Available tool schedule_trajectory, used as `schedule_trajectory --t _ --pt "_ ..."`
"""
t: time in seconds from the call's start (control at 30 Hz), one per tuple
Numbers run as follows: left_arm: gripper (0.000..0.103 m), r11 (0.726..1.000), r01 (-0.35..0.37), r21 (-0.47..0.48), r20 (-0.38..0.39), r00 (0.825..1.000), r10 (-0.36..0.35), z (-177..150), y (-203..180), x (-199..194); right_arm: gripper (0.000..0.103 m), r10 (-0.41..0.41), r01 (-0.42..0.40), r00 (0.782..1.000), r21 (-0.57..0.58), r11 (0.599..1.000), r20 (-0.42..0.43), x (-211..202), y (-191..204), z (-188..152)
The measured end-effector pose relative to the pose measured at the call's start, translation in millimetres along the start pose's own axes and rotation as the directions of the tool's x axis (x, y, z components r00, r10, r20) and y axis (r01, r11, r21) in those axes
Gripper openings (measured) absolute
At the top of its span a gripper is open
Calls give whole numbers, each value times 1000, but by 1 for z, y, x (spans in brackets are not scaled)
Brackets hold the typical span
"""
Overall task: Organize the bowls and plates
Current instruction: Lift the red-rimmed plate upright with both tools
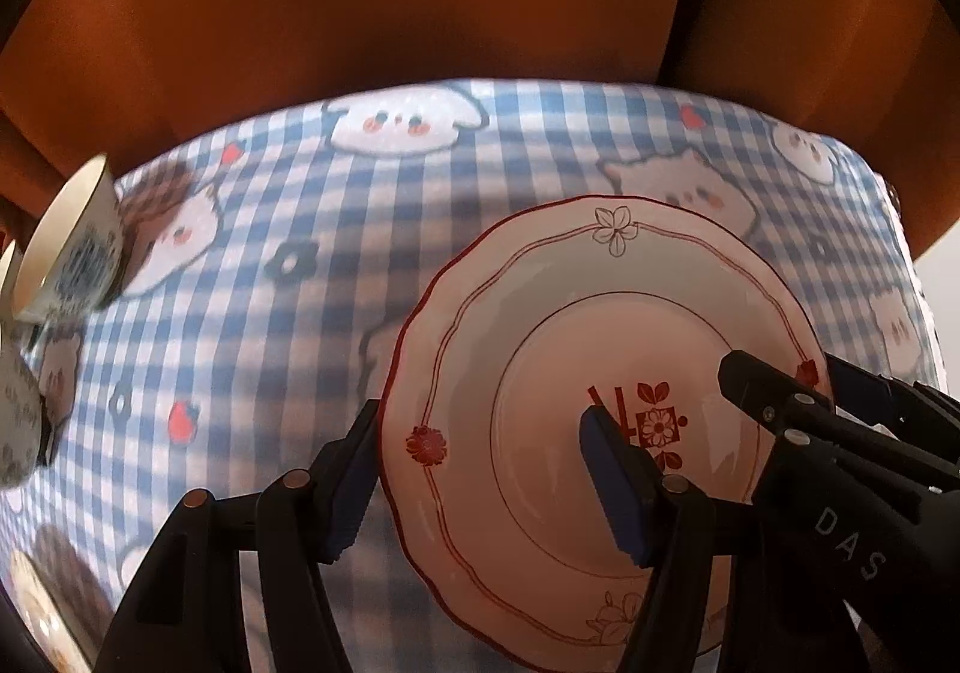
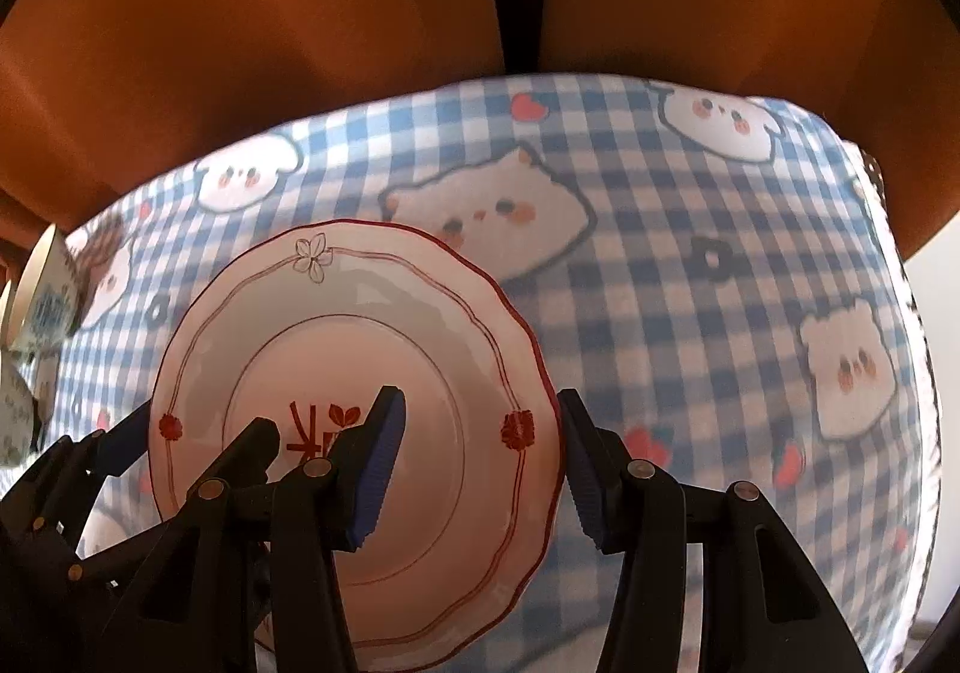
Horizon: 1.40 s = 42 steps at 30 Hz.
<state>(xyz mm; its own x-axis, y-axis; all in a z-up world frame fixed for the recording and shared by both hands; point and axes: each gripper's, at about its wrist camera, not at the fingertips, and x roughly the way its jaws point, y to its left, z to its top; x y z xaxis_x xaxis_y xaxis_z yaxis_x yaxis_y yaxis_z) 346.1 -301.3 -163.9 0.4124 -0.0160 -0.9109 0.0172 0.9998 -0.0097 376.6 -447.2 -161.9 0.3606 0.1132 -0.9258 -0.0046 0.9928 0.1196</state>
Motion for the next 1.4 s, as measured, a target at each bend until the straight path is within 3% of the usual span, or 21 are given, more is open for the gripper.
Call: schedule_trajectory --t 0.33,0.47,0.6,0.73,0.87,1.1,1.4 --pt "66 999 37 1 -71 997 -37 -56 9 -28 54 14 -12 996 23 1000 -94 -26 6 -57" --pt "53 999 48 -22 -53 997 -49 -60 17 -32 54 26 -24 995 24 999 -101 -33 6 -67" --pt "49 998 49 -49 -62 997 -52 -55 21 -26 51 16 -19 995 -33 999 -101 -28 8 -69" --pt "50 998 30 -48 -56 998 -33 -59 18 -23 50 16 -20 995 -43 999 -98 -20 8 -69" --pt "59 999 33 -29 -60 998 -35 -60 12 -23 50 25 -28 997 -38 999 -76 -17 7 -67" --pt "59 998 40 -51 -71 997 -43 -63 15 -26 50 23 -27 997 -45 999 -73 -17 8 -65" --pt "58 998 37 -42 -42 998 -39 -71 20 -58 50 4 -7 999 -57 998 -50 -47 16 -78"
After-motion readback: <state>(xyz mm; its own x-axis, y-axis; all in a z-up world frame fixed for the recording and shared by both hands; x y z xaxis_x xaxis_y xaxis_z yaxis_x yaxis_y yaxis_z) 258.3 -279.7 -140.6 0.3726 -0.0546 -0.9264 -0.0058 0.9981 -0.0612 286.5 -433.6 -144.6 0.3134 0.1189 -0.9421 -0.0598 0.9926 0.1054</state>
